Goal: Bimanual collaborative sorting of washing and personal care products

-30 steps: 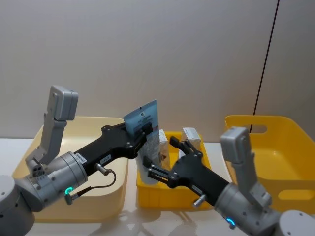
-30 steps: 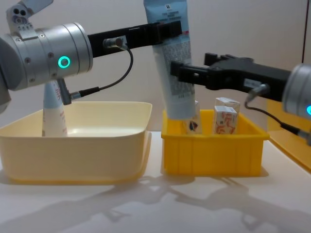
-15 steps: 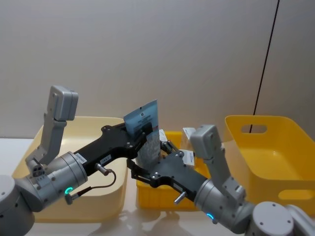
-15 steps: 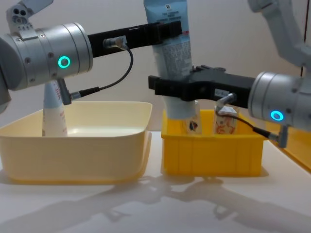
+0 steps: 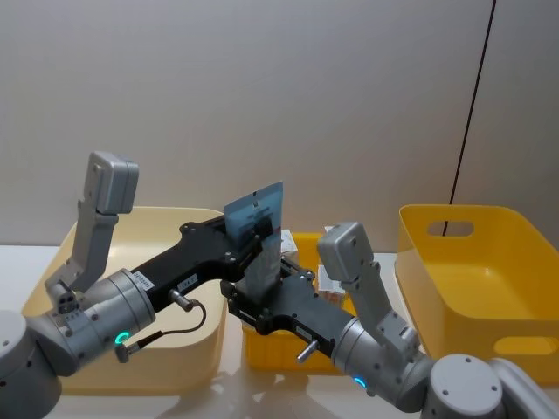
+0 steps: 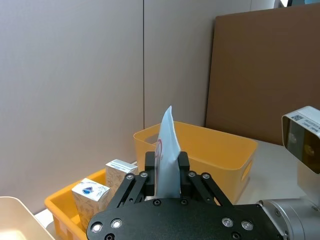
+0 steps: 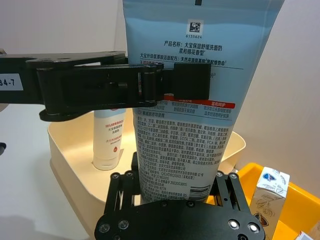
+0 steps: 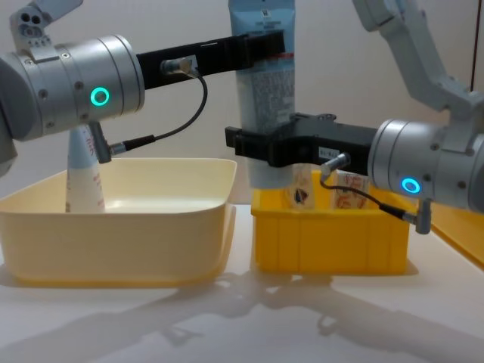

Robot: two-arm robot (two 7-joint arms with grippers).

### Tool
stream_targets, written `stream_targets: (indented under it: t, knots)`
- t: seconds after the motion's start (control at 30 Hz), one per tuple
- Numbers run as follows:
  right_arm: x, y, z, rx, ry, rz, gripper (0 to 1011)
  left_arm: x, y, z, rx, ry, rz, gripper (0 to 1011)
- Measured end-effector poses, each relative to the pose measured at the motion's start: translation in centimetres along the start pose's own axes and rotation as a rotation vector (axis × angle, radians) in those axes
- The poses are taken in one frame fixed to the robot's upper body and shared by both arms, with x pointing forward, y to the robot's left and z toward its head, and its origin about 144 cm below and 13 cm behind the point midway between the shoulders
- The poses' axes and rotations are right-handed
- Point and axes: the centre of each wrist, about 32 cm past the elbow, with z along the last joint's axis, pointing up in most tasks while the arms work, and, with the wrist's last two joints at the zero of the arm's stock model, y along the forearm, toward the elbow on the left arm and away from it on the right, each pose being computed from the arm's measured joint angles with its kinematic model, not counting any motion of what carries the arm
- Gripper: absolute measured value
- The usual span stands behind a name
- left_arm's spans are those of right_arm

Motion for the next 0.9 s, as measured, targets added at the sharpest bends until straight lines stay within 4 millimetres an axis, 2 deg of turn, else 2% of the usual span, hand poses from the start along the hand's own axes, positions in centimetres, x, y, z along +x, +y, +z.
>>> stream_targets:
  t: [0.17,0.23,0.47,0.67,0.77,0.9]
  knots:
    - [0.0,0.2,0.0,-0.006,-0.002,0.001,661,0.0,0.0,0.0,0.000,0.000,0.000,359]
    - [0.0,0.2,0.0,-0.007,-0.003,0.000,641,0.0,0.0,0.0,0.000,0.000,0.000,470]
    - [0.0,0.1,-0.1,-0.008,-0.002,-0.016,598,0.0,0.0,0.0,0.000,0.000,0.000,645]
    - [0.3,-0.4,0.1,-0.003,-0.010,-0.063,562,0.0,0.0,0.0,0.000,0.000,0.000,866]
    - [0.6,-0.7,0.1,0.000,-0.019,-0.096,549,0.0,0.0,0.0,0.000,0.000,0.000,946]
    - [1.1,-1.2,0.3,0.005,-0.034,-0.145,523,0.0,0.0,0.0,0.000,0.000,0.000,1000]
